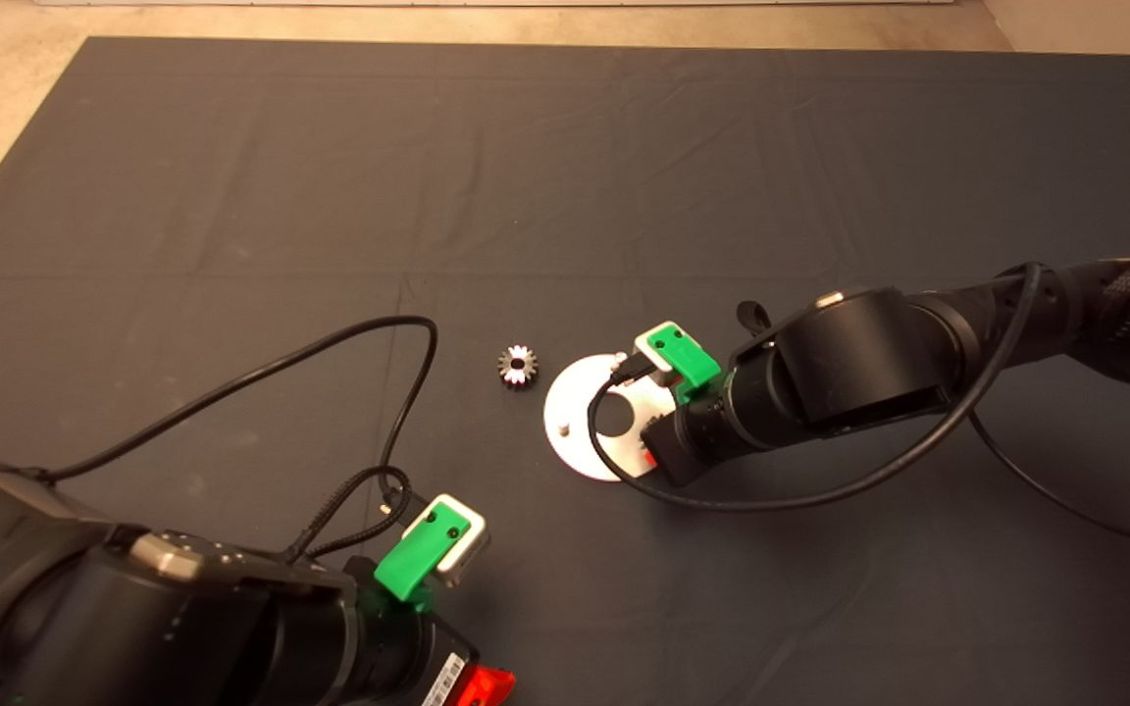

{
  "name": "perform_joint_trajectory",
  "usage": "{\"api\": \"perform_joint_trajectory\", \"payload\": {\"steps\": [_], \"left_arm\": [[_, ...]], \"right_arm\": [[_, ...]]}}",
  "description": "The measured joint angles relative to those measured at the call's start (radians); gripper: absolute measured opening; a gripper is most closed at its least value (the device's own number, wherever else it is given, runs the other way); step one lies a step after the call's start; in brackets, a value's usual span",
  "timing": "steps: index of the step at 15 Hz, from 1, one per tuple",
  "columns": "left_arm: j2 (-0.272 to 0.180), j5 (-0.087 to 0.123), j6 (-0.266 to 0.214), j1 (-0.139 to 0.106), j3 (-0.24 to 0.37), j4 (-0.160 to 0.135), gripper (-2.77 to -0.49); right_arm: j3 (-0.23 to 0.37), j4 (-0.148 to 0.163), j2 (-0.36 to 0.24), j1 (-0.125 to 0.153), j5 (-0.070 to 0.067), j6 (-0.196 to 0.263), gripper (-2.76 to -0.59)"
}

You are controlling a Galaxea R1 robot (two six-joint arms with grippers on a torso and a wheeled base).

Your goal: Install three planetary gears onto the carrier pins

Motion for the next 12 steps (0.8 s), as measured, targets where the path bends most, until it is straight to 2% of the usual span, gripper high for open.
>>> {"api": "perform_joint_trajectory", "payload": {"steps": [2, 8, 12], "left_arm": [[0.0, 0.0, 0.0, 0.0, 0.0, 0.0, -0.49], [0.0, 0.0, 0.0, 0.0, 0.0, 0.0, -0.49], [0.0, 0.0, 0.0, 0.0, 0.0, 0.0, -0.49]], "right_arm": [[-0.012, 0.0, 0.0, -0.001, 0.005, -0.001, -2.37], [-0.018, 0.0, 0.004, -0.004, 0.004, -0.006, -2.37], [-0.022, 0.0, 0.013, -0.004, -0.006, -0.01, -2.37]]}}
